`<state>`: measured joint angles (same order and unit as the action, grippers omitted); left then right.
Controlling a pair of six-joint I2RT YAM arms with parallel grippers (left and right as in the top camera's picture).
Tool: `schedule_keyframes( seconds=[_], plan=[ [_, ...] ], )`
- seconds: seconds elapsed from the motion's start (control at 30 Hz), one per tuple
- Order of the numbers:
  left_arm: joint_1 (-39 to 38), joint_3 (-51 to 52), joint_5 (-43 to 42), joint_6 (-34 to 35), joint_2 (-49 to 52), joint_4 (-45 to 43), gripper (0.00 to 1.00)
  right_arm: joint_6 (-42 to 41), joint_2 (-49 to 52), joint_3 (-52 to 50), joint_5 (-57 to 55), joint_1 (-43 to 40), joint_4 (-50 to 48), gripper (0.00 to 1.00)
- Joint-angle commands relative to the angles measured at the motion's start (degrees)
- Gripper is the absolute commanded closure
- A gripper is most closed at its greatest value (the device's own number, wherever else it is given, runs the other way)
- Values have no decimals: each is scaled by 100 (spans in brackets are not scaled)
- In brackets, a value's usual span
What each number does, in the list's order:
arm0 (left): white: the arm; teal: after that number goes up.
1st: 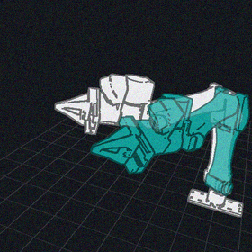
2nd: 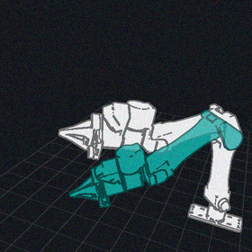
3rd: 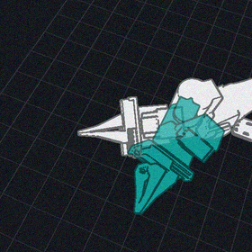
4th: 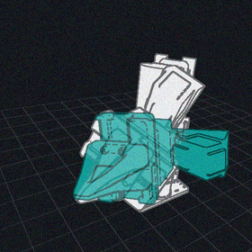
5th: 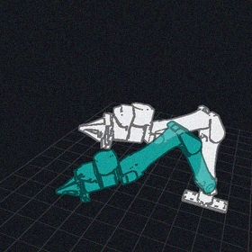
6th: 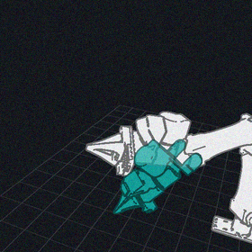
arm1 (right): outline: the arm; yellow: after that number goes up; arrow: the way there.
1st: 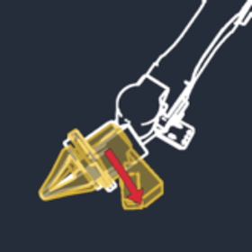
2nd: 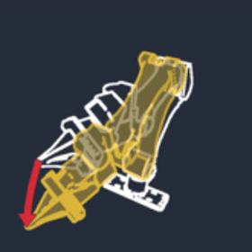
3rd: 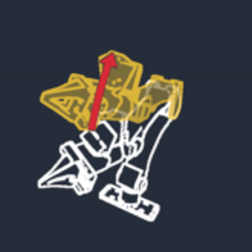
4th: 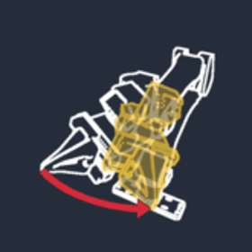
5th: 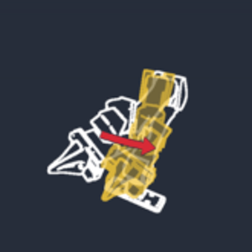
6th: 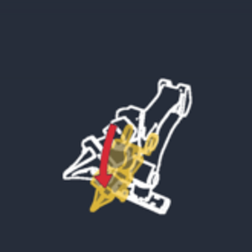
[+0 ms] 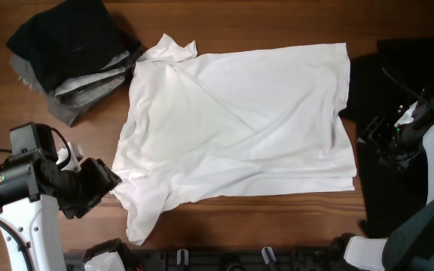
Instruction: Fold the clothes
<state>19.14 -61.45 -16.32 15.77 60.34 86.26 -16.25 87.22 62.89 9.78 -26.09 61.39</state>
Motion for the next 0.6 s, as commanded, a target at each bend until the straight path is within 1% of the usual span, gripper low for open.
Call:
schedule_keyframes(
  seconds=[0.0,0.03,0.1,0.17,0.23,0.3,0.37,0.47,0.57],
  plan=[
    [31,-81,31,-37,76,-914,46,-44,59,-68,-125,-17,-81,26],
    [-20,-63,35,-240,140,-1419,54,-42,59,-68,-122,-20,-120,25],
    [-173,44,33,-457,337,-2240,78,-35,59,-68,-125,-17,-142,25],
    [-439,199,33,-595,708,-3036,95,-44,59,-68,-76,-17,-144,25],
    [-817,275,31,-979,1329,-3753,96,-42,59,-68,-35,-13,-164,26],
    [-1202,273,33,-1346,2081,-4422,96,-37,59,-68,-35,-13,-164,34],
    [-1469,273,31,-1519,2771,-4986,96,-28,59,-68,-33,-13,-157,44],
    [-1705,273,28,-1534,3823,-5932,96,-13,59,-68,133,-13,-142,61],
    [-1781,273,-186,-1534,4548,-6662,96,304,59,-68,457,-13,-188,74]
  ],
)
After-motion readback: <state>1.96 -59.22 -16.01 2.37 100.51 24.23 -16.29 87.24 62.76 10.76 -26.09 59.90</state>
